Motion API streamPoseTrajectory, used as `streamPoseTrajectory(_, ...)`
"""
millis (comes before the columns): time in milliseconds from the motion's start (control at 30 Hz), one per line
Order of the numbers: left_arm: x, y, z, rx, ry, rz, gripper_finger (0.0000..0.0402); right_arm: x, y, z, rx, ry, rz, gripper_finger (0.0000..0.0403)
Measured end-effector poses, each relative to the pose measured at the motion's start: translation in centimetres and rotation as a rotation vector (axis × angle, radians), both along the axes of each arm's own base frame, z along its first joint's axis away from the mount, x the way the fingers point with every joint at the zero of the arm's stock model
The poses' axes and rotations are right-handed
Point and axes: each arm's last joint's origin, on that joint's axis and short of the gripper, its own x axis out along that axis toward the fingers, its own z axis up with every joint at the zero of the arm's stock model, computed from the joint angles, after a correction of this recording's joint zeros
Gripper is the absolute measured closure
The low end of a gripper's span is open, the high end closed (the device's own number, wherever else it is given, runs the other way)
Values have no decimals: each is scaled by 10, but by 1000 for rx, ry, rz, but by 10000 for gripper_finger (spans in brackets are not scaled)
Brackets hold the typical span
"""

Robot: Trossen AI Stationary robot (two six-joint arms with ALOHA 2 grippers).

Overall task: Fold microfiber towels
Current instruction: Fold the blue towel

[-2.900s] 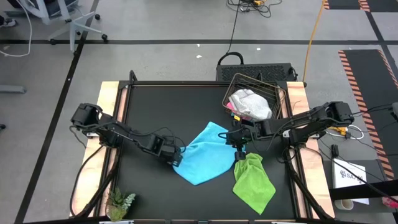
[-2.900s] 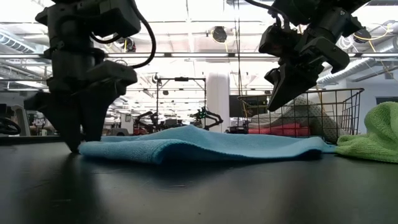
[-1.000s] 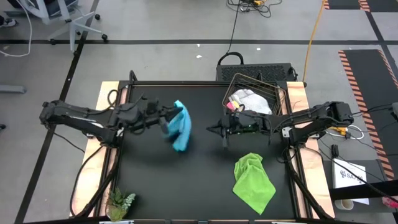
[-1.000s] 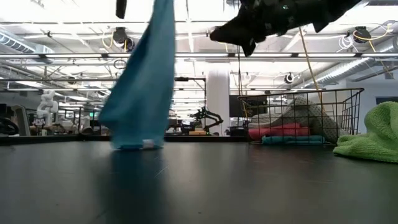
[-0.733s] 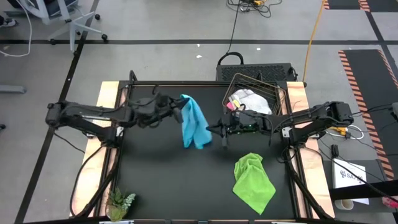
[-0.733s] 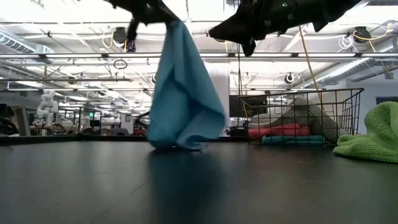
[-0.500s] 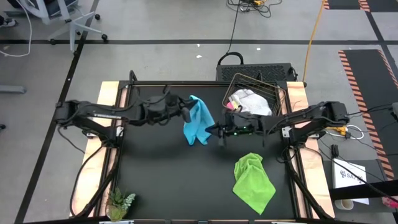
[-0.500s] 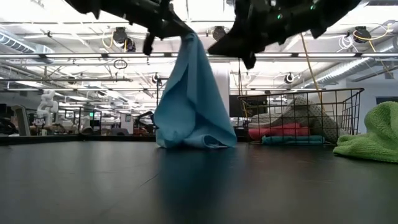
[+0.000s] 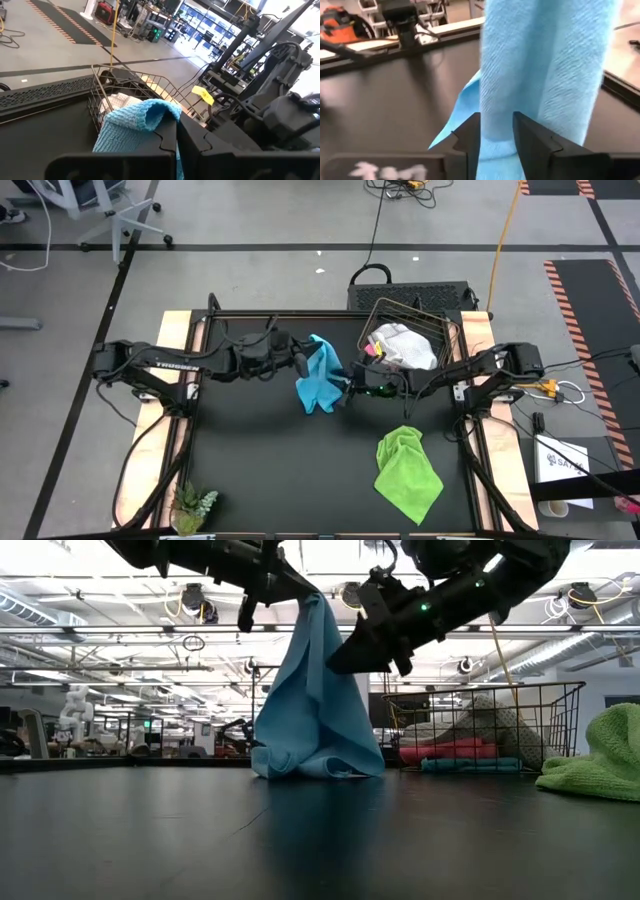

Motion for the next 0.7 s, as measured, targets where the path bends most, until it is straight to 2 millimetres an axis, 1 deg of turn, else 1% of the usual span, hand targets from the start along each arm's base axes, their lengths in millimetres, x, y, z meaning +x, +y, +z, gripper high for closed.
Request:
streamPoseTrajectory(200,0,0,0,7,3,3,398,9,-3,-10,35,-57,-1,267)
streamPoseTrajectory(300,0,0,0,7,3,3,399,16,-3,-20,53,-65,12,262)
streamPoseTrajectory(400,0,0,0,7,3,3,397,24,-2,-26,63,-48,24,262)
streamPoseTrajectory(567,0,0,-1,5,9,-2,399,42,-4,-23,-6,-43,46,261)
streamPoseTrajectory(700,0,0,-1,4,16,-5,397,49,-7,-13,-55,-25,56,261)
